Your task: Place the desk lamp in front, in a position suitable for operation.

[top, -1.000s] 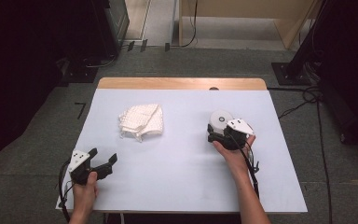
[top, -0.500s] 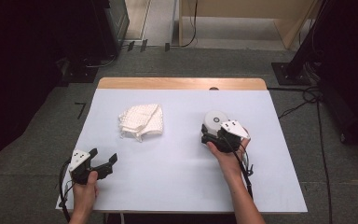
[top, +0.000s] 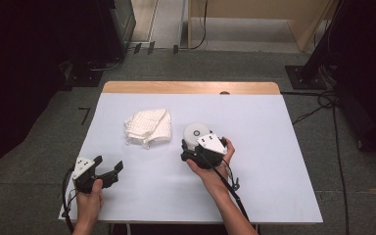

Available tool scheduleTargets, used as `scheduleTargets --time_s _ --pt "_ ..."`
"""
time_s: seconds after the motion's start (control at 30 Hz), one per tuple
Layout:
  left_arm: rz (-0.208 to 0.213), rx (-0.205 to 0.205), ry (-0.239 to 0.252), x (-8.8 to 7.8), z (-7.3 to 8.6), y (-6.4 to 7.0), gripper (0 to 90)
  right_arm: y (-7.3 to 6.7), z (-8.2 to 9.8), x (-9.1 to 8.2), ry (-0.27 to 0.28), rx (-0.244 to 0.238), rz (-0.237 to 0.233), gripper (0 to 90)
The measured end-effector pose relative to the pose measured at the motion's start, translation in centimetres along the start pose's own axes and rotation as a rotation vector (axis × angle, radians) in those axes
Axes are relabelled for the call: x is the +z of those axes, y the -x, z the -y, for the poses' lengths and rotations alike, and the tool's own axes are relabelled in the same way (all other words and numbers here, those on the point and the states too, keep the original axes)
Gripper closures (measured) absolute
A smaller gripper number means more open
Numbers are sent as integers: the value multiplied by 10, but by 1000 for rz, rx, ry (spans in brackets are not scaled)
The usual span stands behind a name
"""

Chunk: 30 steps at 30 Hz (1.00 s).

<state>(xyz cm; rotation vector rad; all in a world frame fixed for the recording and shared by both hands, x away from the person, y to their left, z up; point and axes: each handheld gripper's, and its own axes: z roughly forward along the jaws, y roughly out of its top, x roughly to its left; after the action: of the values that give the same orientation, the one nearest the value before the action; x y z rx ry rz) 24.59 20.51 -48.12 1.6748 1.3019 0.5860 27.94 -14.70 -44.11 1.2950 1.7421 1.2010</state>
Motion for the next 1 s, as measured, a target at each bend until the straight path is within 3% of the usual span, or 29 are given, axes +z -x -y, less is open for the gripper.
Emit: scheduleTargets --time_s 0.2,0.5,0.73,0.8,0.87,1.0 --pt "0 0 0 1 0 0 134 -20 3 5 -14 -9 -10 84" --pt "-7 1 -5 1 0 1 133 -35 9 12 -32 -10 -7 83" --pt "-6 -26 -14 2 -1 -1 133 -37 12 12 -18 -4 -16 68" --pt "21 -70 -6 1 -2 -8 133 -33 9 7 -9 -1 -66 53" --pt "20 -93 -1 0 -3 -12 133 -30 5 1 5 -16 -84 44" --pt "6 -97 0 -1 -5 -13 133 -25 -1 -10 17 -31 -118 36"
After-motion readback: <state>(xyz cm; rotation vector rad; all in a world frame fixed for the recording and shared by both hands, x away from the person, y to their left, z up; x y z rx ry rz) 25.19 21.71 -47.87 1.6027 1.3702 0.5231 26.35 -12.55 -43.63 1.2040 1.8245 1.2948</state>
